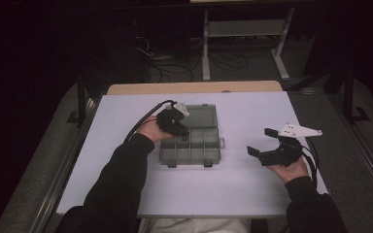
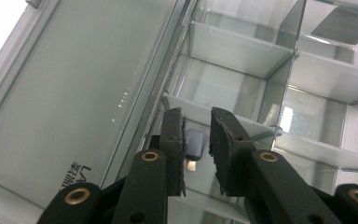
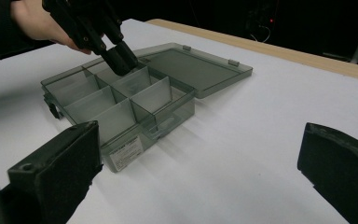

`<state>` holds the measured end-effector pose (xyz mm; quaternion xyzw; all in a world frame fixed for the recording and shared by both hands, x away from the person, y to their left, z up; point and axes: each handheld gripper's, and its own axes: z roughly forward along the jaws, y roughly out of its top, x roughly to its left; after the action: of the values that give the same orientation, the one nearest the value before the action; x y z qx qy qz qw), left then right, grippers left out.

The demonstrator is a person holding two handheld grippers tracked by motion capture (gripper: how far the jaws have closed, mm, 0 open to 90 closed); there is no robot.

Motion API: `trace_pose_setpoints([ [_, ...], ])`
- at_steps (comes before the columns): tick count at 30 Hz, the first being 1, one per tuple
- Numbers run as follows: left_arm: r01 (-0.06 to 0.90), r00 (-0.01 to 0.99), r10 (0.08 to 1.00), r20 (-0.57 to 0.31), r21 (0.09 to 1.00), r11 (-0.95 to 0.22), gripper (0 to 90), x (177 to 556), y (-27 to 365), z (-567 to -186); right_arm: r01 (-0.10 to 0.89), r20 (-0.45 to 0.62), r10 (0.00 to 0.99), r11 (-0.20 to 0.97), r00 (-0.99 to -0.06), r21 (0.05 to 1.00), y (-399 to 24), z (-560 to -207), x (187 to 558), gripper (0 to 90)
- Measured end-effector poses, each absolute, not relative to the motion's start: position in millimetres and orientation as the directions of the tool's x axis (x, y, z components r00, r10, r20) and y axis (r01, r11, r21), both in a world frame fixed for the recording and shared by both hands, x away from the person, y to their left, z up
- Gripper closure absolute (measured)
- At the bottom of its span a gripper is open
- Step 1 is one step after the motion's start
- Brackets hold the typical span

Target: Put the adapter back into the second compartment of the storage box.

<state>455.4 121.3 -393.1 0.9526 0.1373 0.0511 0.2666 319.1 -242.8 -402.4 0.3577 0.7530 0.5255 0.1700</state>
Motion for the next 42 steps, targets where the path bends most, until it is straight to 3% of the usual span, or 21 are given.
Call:
trace_pose_setpoints([
  [9, 0.242, 0.941, 0.334, 0.055, 0.581, -0.777, 52.1, 448.8, 132.1, -381.6, 0.363, 0.120, 0.719, 0.194, -0.685, 0.911, -242.4, -402.4, 318.8, 0.0],
  [25, 0.247, 0.937, 0.348, 0.026, 0.656, -0.713, 36.3, 437.2, 159.8, -371.3, 0.367, 0.118, 0.721, 0.199, -0.683, 0.909, -241.8, -402.5, 318.1, 0.0],
  [42, 0.288, 0.927, 0.372, -0.040, 0.710, -0.642, 10.2, 425.5, 184.1, -364.4, 0.368, 0.115, 0.721, 0.204, -0.683, 0.907, -241.2, -402.8, 318.0, 0.0],
])
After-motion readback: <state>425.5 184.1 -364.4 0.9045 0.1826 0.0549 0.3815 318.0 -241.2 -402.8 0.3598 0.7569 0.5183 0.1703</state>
